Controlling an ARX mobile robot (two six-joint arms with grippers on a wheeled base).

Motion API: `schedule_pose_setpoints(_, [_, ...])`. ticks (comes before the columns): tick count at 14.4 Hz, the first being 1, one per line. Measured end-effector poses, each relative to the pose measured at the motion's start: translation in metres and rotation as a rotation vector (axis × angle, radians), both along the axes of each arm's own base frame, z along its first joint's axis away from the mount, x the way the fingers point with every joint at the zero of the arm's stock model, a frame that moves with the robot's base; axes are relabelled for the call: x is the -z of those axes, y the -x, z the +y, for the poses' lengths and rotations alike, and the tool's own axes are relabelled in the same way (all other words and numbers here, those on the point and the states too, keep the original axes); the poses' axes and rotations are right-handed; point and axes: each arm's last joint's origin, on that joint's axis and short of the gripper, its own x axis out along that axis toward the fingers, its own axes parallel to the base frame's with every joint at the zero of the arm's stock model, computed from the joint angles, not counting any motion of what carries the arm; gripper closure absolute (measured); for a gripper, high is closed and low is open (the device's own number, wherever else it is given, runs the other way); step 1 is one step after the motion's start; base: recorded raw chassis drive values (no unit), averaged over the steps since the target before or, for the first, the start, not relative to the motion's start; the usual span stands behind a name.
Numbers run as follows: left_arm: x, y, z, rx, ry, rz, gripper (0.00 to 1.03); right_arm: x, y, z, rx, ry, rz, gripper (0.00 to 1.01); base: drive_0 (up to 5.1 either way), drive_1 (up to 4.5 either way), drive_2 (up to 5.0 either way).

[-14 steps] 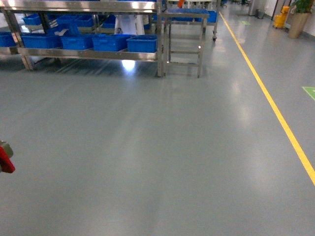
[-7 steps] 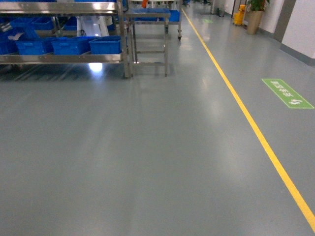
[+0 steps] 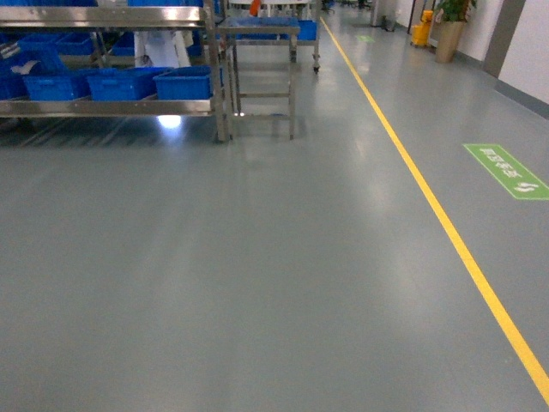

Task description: Sort blue parts and orange caps into right shelf containers

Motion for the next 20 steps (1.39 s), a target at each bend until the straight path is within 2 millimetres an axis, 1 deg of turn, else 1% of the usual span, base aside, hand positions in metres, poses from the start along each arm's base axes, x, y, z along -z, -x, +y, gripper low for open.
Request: schedule_pose_setpoints(20, [0.0000, 0.0000, 0.0003, -0.003, 0.000, 0.000, 0.59, 0.0000, 0.0000, 0.0000, 0.000, 0.000, 0.000, 0.58, 0.0, 4.24, -4.3])
